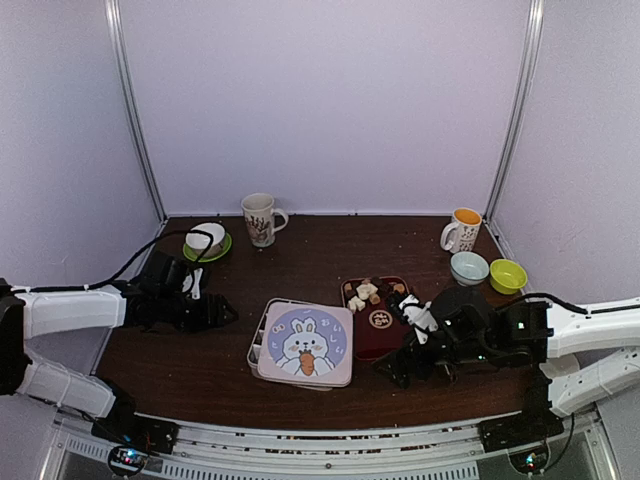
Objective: Pack the chocolate
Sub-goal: Adjust the box lid for the packing box.
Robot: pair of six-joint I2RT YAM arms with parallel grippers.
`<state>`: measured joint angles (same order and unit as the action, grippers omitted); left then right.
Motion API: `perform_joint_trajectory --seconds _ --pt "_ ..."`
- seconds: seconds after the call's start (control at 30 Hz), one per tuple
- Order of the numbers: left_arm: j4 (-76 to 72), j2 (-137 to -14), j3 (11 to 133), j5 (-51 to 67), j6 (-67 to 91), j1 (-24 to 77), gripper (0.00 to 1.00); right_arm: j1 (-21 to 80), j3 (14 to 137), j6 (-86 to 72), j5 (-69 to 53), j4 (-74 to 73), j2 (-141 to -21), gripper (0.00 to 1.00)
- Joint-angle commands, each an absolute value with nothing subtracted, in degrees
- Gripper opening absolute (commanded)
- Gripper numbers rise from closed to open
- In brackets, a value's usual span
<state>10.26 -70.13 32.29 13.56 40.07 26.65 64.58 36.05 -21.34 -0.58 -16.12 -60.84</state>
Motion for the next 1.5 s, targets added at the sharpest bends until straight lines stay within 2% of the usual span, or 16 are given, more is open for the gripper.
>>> perform_joint_trajectory --seconds 0.0,0.2,0.63,1.0,1.47 --pt "4.1 -76.2 32.1 17.7 42.5 26.4 0.67 68.8 37.0 -21.5 1.6 -15.3 -66.3 1.0" --pt "-0.8 -82.0 31.6 21.9 44.0 26.5 0.6 73.4 40.9 -21.6 3.3 -14.9 -75.0 1.0" --pt "-2.5 -84.7 31.1 23.4 45.3 28.7 0.6 74.1 52.6 -25.6 5.6 -16.5 -92.1 1.0" --pt "-7.2 -87.8 29.9 24.6 47.9 31.6 0.6 73.7 62.3 -30.2 9.4 -21.0 -99.9 1.0" --pt "-7.3 -87.0 28.7 25.2 49.8 33.9 0.6 71.5 66.8 -31.0 9.8 -22.4 -103.3 1.0"
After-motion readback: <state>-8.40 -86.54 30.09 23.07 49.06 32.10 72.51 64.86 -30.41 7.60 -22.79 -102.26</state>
